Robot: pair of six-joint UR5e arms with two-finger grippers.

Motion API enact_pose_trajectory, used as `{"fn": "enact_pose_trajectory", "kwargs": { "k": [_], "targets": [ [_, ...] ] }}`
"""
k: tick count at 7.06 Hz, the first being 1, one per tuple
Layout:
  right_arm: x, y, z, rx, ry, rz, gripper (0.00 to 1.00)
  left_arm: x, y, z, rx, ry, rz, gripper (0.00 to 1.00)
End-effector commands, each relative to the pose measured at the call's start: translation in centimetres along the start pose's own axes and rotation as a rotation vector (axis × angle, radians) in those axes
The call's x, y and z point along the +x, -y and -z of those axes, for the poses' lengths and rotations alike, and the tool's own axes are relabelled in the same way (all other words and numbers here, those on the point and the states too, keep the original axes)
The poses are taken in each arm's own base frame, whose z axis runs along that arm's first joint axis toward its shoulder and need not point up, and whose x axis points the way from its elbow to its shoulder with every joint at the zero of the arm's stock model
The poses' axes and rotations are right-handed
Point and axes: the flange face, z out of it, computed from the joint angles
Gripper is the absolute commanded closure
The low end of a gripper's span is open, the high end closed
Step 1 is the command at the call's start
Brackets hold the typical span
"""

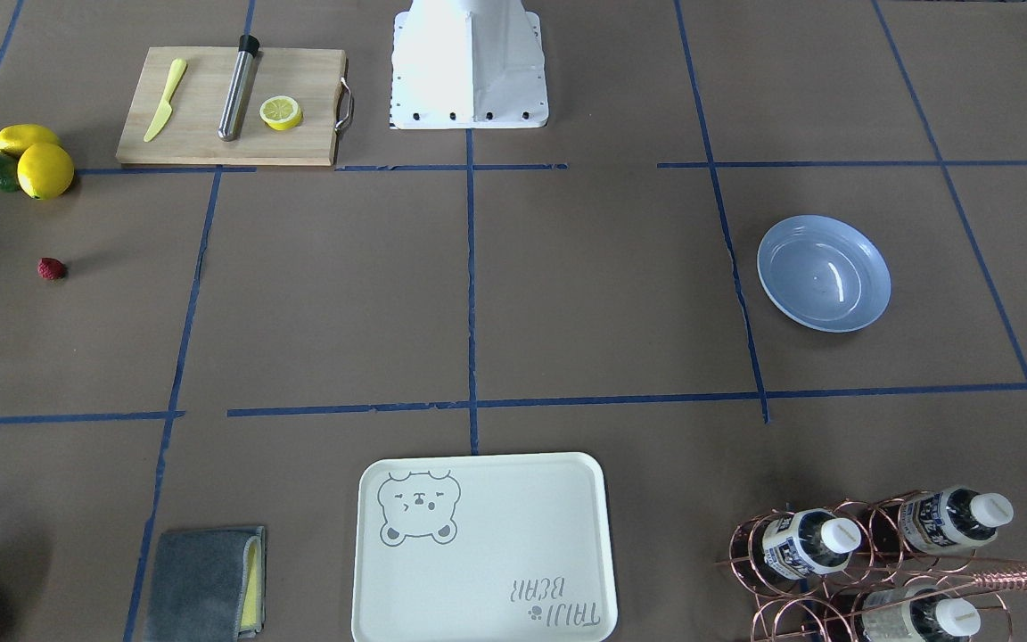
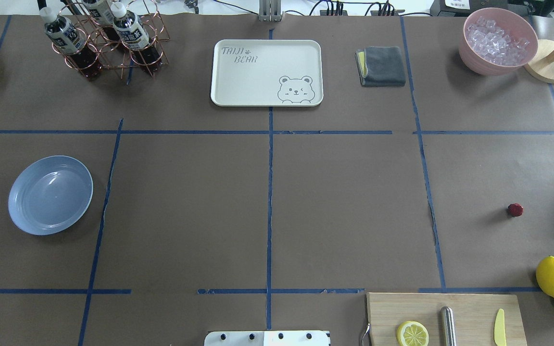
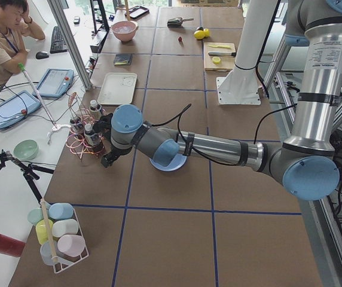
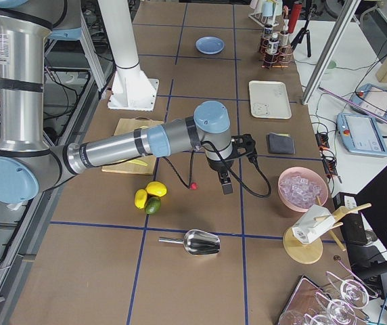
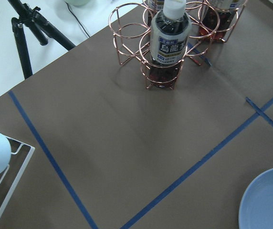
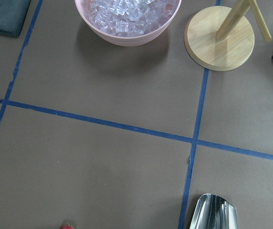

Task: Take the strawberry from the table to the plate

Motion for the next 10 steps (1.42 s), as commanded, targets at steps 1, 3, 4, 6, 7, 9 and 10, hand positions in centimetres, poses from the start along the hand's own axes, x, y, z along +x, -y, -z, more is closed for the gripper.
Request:
{"fn": "enact_pose_trajectory", "kwargs": {
  "k": [1,3,4,6,7,9,10],
  "targets": [
    [0.5,-0.7,-0.5,-0.005,0.003,-0.006,0.0,0.5,-4.7,-5.1,-0.096,-0.037,0.033,0.0],
    [0.5,-0.7,-0.6,-0.008,0.004,-0.011,0.0,0.8,-10.3,-7.2,-0.083,0.031,0.197,0.2],
    [0.5,-0.7,-0.6,-0.008,0.004,-0.012,0.0,2.4,-13.1,-9.3,-0.036,0.015,0.291,0.28],
    [0.6,-0.8,-0.7,-0.011,0.002,-0.015,0.0,7.2,-14.7,-15.1,0.036,-0.01,0.46,0.39],
    [0.6,-0.8,-0.7,-0.01,0.002,-0.014,0.0,9.8,-14.6,-17.8,0.035,-0.021,0.494,0.39],
    [0.6,-0.8,-0.7,-0.01,0.001,-0.016,0.0,11.3,-14.9,-19.4,-0.001,-0.046,0.491,0.39],
    [0.7,-1.0,-0.8,-0.013,0.001,-0.018,0.0,11.6,-15.1,-19.8,-0.01,-0.051,0.487,0.39]
  ]
}}
